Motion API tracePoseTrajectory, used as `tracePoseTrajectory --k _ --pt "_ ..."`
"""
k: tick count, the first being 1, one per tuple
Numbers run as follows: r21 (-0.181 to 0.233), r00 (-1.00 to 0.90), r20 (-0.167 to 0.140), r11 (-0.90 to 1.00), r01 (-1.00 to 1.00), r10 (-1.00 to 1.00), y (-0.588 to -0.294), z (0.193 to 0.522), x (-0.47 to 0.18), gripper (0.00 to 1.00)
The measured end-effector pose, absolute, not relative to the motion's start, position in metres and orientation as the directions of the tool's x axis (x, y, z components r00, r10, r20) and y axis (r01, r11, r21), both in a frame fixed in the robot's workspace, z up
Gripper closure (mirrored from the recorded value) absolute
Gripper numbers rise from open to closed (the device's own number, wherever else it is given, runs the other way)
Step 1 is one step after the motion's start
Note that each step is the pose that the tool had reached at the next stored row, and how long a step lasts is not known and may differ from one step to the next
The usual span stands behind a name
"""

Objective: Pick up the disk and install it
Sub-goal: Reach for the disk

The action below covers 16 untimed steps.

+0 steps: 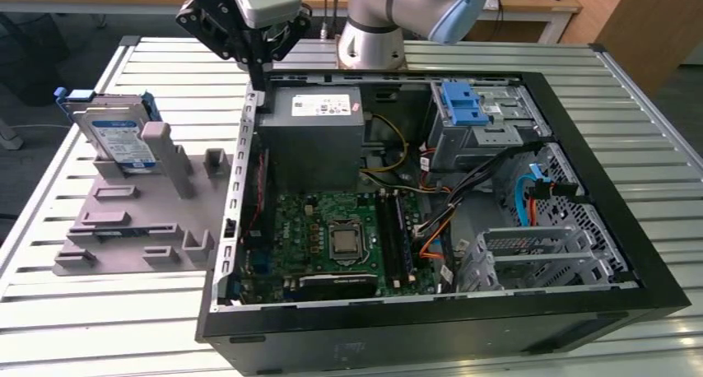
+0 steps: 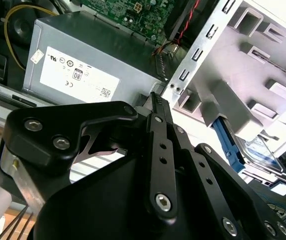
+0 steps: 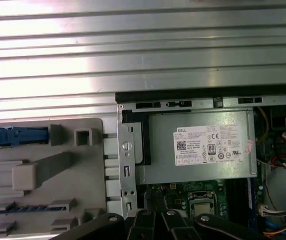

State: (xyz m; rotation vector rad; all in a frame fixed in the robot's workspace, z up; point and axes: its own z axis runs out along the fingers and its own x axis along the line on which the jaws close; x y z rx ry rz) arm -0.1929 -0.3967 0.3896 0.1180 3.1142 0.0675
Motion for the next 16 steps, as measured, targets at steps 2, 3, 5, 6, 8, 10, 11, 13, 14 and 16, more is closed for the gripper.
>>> tracePoseTrajectory --k 2,3,5,6,8,10,11,13,14,16 --pt "0.044 -0.997 -0.023 0.996 0.075 0.076 -0.397 0.389 -0.195 0.89" --pt "0.044 -0.997 -0.023 0.996 0.075 0.076 -0.396 0.389 -0.196 0.89" --pt "0.044 -0.997 -0.022 0.996 0.075 0.076 -0.396 0.389 -0.198 0.89" --pt "0.044 -0.997 -0.022 0.996 0.075 0.076 -0.396 0.389 -0.199 0.89" --pt "0.044 -0.997 -0.022 0.996 0.075 0.076 -0.396 0.389 -0.201 0.89" --pt "0.044 -0.997 -0.022 0.996 0.075 0.076 -0.396 0.389 -0.203 0.89" --pt "0.044 -0.997 -0.022 0.996 0.075 0.076 -0.396 0.389 -0.204 0.89" --pt "0.044 -0.997 -0.022 0.996 0.075 0.076 -0.396 0.389 -0.206 0.89" --pt "0.044 -0.997 -0.022 0.996 0.075 0.076 -0.396 0.388 -0.207 0.89" --pt "0.044 -0.997 -0.022 0.996 0.075 0.076 -0.396 0.388 -0.209 0.89"
